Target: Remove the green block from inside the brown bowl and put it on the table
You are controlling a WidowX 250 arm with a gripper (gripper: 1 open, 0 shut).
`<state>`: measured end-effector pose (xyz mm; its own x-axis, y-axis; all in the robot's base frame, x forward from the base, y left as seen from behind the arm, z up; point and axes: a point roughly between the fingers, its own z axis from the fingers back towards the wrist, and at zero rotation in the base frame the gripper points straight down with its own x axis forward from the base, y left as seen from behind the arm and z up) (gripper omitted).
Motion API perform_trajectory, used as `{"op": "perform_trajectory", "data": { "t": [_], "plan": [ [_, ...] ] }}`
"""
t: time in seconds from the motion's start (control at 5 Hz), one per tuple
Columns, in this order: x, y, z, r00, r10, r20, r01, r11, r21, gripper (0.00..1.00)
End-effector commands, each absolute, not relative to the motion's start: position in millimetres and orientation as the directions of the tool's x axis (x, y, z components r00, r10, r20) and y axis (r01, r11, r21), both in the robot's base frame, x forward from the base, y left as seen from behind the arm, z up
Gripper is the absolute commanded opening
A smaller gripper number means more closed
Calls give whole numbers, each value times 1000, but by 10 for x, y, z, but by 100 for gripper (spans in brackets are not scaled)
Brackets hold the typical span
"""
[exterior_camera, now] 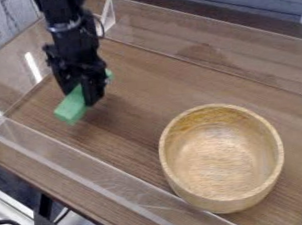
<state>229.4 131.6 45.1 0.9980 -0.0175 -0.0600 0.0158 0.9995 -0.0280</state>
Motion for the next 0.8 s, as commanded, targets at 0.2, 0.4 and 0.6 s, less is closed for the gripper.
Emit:
{"op": "perform_trajectory", "data": {
  "t": [0.2, 0.4, 0.6],
  "plan": [
    [2352, 1365, 444, 1000, 2, -27, -2, 1000, 2, 0],
    [2375, 1333, 511, 1000, 16, -26, -16, 1000, -7, 0],
    [2399, 1303, 579, 999, 28, -24, -28, 999, -15, 0]
  ]
}}
